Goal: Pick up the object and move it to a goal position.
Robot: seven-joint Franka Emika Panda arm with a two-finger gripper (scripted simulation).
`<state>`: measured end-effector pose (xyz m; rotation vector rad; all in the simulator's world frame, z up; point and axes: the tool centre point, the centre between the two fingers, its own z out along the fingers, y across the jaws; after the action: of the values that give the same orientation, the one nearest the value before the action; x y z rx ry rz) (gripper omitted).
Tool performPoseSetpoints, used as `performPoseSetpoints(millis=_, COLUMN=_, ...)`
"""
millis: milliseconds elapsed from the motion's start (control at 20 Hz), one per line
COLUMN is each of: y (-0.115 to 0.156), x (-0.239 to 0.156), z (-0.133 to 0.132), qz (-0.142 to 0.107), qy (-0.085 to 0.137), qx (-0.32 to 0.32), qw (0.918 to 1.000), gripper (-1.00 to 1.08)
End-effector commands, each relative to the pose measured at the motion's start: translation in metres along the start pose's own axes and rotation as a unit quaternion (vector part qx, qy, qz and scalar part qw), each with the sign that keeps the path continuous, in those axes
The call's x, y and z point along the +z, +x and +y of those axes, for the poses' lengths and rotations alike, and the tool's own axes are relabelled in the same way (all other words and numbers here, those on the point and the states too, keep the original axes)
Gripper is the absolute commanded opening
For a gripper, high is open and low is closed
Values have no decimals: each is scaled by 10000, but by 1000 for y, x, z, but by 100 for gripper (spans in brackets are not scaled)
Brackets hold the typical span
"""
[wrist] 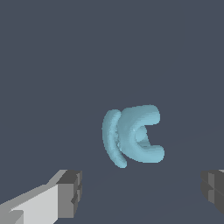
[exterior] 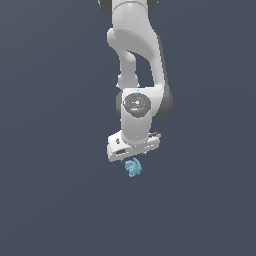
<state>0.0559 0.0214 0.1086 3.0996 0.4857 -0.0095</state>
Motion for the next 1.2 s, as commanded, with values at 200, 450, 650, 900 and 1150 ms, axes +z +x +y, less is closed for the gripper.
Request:
performPoseSetpoints(millis=200, y=16, x=15, z=1, qz=26, qy=10, qx=-469, qw=9989, gripper=100)
performPoseSetpoints(millis=450, y=20, x=19, z=1, qz=34, qy=14, qx=-598, qw=9982, gripper=100)
performPoseSetpoints(millis=650, y=19, x=20, z=1, qz=30, qy=14, qx=-578, qw=9983, gripper=100)
performPoseSetpoints(millis=900, y=19, x=38, z=1, qz=31, qy=14, qx=-588, qw=9983, gripper=100)
performPoseSetpoints(millis=1150, y=18, x=64, z=0, qz=33, qy=14, qx=-599, qw=9982, gripper=100)
